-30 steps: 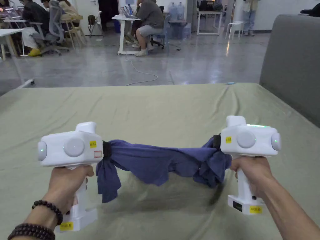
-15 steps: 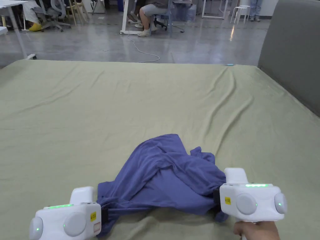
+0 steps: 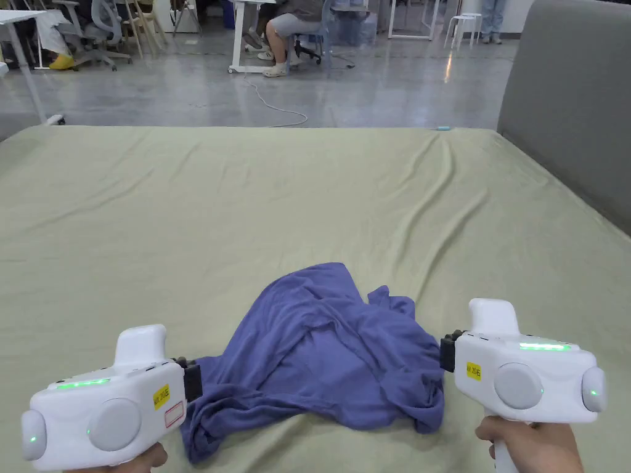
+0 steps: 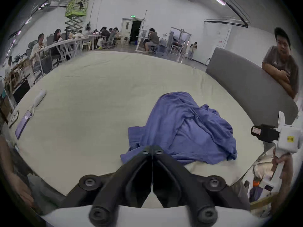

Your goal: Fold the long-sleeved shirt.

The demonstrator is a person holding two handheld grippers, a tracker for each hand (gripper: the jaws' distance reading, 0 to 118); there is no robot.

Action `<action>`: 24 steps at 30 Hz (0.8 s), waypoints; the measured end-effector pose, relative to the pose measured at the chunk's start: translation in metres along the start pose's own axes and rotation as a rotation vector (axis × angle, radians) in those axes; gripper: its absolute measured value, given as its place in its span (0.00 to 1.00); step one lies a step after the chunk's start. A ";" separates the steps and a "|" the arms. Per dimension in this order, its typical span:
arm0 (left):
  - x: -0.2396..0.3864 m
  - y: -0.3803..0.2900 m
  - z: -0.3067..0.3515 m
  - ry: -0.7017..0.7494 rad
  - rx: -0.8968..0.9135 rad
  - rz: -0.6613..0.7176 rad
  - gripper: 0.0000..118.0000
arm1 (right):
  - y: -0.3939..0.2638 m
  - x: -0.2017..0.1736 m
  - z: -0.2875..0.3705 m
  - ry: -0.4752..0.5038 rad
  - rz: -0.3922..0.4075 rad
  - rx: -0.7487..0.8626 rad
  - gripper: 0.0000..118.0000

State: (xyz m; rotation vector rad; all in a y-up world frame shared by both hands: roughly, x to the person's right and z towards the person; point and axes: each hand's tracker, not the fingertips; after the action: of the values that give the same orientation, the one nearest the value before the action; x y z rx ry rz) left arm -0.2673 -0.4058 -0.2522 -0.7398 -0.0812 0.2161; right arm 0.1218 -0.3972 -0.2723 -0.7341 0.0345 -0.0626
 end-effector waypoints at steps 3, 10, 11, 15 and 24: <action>0.001 -0.002 0.003 -0.038 -0.027 0.003 0.00 | -0.002 0.007 0.003 0.044 0.005 -0.034 0.00; -0.009 -0.012 -0.030 0.081 -0.105 -0.062 1.00 | -0.007 0.005 -0.012 0.033 -0.001 -0.040 0.00; -0.010 -0.018 -0.034 0.069 -0.141 -0.066 1.00 | -0.005 0.005 -0.013 0.037 -0.003 -0.040 0.00; -0.002 -0.038 -0.045 0.079 -0.157 -0.077 1.00 | 0.001 0.002 -0.024 0.028 0.026 -0.054 0.00; -0.013 -0.050 -0.061 0.056 -0.177 -0.038 0.10 | 0.069 -0.028 -0.098 0.112 0.158 -0.078 0.00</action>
State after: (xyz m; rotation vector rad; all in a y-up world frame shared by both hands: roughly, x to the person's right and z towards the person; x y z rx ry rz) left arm -0.2625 -0.4846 -0.2634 -0.9191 -0.0617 0.1526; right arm 0.0922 -0.4093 -0.3909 -0.8033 0.2024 0.0490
